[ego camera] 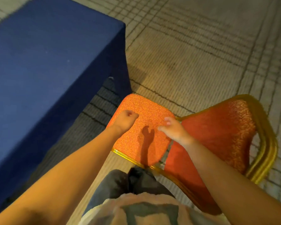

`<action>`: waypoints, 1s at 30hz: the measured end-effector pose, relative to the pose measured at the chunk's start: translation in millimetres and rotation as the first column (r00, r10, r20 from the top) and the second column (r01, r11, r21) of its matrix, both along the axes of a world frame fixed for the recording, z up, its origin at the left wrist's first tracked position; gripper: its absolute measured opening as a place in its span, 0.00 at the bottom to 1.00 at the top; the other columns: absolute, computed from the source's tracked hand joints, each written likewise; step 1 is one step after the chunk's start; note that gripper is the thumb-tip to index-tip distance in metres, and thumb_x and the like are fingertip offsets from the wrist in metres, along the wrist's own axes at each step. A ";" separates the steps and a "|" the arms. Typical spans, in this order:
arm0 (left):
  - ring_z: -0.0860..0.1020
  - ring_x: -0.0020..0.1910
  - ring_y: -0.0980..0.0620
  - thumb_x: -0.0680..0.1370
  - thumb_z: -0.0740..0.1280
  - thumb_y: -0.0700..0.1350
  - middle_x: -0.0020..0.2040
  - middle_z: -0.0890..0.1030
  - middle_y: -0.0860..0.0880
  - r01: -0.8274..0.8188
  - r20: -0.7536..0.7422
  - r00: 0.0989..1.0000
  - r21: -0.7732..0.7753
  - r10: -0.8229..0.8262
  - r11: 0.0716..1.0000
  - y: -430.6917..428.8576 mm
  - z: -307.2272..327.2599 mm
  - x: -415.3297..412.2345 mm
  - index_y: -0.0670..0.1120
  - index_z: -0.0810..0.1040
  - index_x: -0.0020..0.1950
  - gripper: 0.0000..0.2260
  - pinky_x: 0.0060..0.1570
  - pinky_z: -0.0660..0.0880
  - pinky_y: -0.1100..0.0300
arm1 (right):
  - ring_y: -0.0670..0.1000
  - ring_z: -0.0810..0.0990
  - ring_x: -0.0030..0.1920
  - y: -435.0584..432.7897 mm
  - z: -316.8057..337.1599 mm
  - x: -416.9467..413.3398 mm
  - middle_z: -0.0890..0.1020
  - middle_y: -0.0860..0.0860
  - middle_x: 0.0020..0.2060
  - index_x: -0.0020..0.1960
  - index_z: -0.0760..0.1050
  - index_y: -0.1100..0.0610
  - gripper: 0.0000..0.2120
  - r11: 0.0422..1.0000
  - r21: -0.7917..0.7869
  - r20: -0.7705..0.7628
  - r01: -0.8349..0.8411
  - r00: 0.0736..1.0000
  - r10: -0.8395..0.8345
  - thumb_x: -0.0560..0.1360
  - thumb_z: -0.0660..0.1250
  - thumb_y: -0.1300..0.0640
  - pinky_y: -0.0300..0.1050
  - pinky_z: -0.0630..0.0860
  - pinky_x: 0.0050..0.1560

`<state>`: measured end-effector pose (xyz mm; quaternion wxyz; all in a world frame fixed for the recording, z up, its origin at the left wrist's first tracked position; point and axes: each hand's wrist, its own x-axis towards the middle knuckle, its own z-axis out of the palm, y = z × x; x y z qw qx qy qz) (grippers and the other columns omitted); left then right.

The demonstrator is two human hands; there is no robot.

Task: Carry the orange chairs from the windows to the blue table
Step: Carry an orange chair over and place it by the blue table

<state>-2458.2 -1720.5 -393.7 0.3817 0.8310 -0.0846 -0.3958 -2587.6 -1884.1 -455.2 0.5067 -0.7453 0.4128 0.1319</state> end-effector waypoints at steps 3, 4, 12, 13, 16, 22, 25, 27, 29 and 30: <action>0.75 0.47 0.47 0.80 0.62 0.50 0.48 0.75 0.45 0.005 -0.020 1.000 0.028 -0.004 1.000 15.3 20.2 -21.9 0.44 0.75 0.51 0.09 0.49 0.73 0.52 | 0.54 0.76 0.62 0.2 17.4 -5.8 0.71 0.58 0.70 0.73 0.67 0.57 0.35 0.992 -0.024 0.017 -0.120 0.993 0.121 0.71 0.75 0.51 0.49 0.73 0.59; 0.75 0.48 0.47 0.80 0.62 0.50 0.48 0.76 0.45 0.009 -0.026 1.000 0.037 -0.008 0.999 19.8 26.3 -28.5 0.44 0.75 0.52 0.10 0.52 0.74 0.50 | 0.53 0.76 0.60 0.4 22.8 -7.6 0.72 0.58 0.69 0.73 0.68 0.56 0.35 0.988 -0.031 0.023 -0.149 0.989 0.149 0.70 0.76 0.51 0.47 0.72 0.57; 0.76 0.46 0.47 0.80 0.62 0.52 0.47 0.77 0.46 -0.069 0.057 0.996 -0.026 0.070 0.997 43.2 57.9 -96.4 0.46 0.77 0.51 0.11 0.50 0.75 0.51 | 0.50 0.76 0.47 1.8 67.3 -55.5 0.74 0.50 0.53 0.71 0.70 0.57 0.33 0.945 -0.125 0.058 -0.302 0.949 0.311 0.70 0.76 0.50 0.47 0.74 0.49; 0.78 0.48 0.47 0.79 0.62 0.53 0.48 0.78 0.47 -0.092 0.069 0.993 -0.032 0.094 0.995 45.2 61.2 -107.4 0.47 0.78 0.52 0.11 0.54 0.76 0.48 | 0.50 0.75 0.51 1.6 73.6 -63.5 0.74 0.51 0.57 0.72 0.69 0.57 0.33 0.934 -0.151 0.066 -0.324 0.939 0.337 0.71 0.75 0.50 0.43 0.72 0.50; 0.79 0.48 0.45 0.79 0.63 0.52 0.47 0.78 0.46 -0.155 0.093 0.982 -0.082 0.162 0.985 45.4 70.5 -140.1 0.46 0.79 0.48 0.11 0.52 0.76 0.49 | 0.48 0.77 0.50 -0.5 92.7 -89.2 0.75 0.52 0.59 0.73 0.67 0.59 0.33 0.913 -0.166 0.077 -0.372 0.918 0.388 0.73 0.74 0.53 0.37 0.69 0.43; 0.78 0.49 0.49 0.79 0.63 0.50 0.46 0.79 0.49 -0.236 0.114 0.960 -0.168 0.257 0.957 25.7 78.8 -177.6 0.52 0.75 0.44 0.05 0.45 0.73 0.56 | 0.52 0.74 0.62 -27.5 120.5 -113.2 0.72 0.56 0.67 0.74 0.65 0.57 0.35 0.828 -0.244 0.038 -0.504 0.849 0.528 0.72 0.75 0.49 0.45 0.71 0.59; 0.78 0.47 0.52 0.80 0.63 0.51 0.48 0.79 0.50 -0.261 0.136 0.950 -0.154 0.282 0.953 9.9 76.7 -187.0 0.52 0.75 0.46 0.05 0.45 0.74 0.58 | 0.51 0.74 0.57 -49.0 126.8 -108.9 0.72 0.55 0.67 0.73 0.67 0.55 0.35 0.795 -0.260 0.032 -0.548 0.818 0.574 0.71 0.74 0.47 0.44 0.70 0.54; 0.78 0.49 0.53 0.80 0.63 0.51 0.51 0.79 0.51 -0.292 0.166 0.936 -0.124 0.310 0.948 -2.8 72.6 -188.7 0.52 0.76 0.50 0.05 0.46 0.74 0.59 | 0.45 0.72 0.49 -64.2 127.5 -100.8 0.74 0.54 0.66 0.71 0.69 0.55 0.32 0.779 -0.241 0.045 -0.579 0.795 0.605 0.71 0.74 0.49 0.42 0.69 0.49; 0.78 0.52 0.52 0.79 0.63 0.52 0.52 0.79 0.52 -0.346 0.186 0.915 -0.101 0.359 0.933 -17.1 68.8 -188.5 0.50 0.78 0.54 0.08 0.47 0.73 0.59 | 0.43 0.72 0.48 -81.0 126.5 -90.2 0.76 0.54 0.65 0.70 0.70 0.56 0.29 0.752 -0.228 0.041 -0.618 0.766 0.642 0.72 0.74 0.51 0.41 0.69 0.48; 0.78 0.52 0.52 0.79 0.63 0.52 0.52 0.79 0.52 -0.381 0.189 0.900 -0.099 0.393 0.919 -25.8 66.2 -187.5 0.50 0.78 0.54 0.09 0.47 0.73 0.59 | 0.44 0.72 0.48 -90.7 125.9 -83.6 0.76 0.54 0.65 0.70 0.70 0.56 0.29 0.729 -0.232 0.029 -0.644 0.745 0.667 0.72 0.74 0.50 0.40 0.69 0.48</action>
